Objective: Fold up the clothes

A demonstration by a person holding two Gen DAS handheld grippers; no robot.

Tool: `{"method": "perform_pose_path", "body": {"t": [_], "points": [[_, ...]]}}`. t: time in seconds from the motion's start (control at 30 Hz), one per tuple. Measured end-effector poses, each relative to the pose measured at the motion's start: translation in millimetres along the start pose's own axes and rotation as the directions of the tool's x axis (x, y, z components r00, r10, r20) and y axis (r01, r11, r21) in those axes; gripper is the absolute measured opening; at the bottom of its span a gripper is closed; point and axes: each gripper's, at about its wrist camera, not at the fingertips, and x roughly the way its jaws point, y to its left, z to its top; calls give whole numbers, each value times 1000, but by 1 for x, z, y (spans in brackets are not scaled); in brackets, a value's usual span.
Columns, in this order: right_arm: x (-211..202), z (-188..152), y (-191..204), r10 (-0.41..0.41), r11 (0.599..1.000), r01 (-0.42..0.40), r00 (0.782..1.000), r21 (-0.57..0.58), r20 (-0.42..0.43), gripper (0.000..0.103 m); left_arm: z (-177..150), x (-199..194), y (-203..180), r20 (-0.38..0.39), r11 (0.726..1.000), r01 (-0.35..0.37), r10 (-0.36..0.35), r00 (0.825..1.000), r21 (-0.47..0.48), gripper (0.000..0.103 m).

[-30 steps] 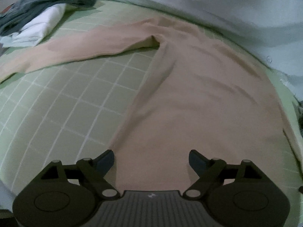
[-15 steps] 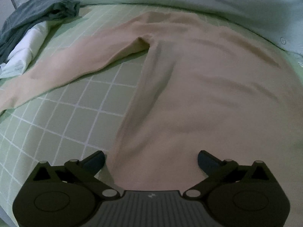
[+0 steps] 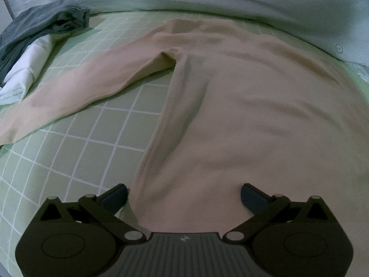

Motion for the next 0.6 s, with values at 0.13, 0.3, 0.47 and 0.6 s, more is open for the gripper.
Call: {"method": "perform_pose_path", "body": {"t": [0.13, 0.3, 0.47, 0.6], "points": [[4, -4, -27, -105, 992, 106, 994, 66, -15, 101, 1, 1, -1, -3, 1000, 0, 0, 1000, 3, 103], [0, -7, -64, -258, 954, 250, 966, 166, 29, 100, 0, 0, -2, 4, 1000, 0, 0, 1000, 3, 103], [-3, -16, -89, -285, 933, 270, 958, 238, 29, 100, -1, 0, -4, 13, 1000, -2, 2, 1000, -1, 103], [-10, -24, -82, -238, 946, 227, 971, 233, 22, 100, 0, 0, -5, 13, 1000, -4, 4, 1000, -4, 103]]}}
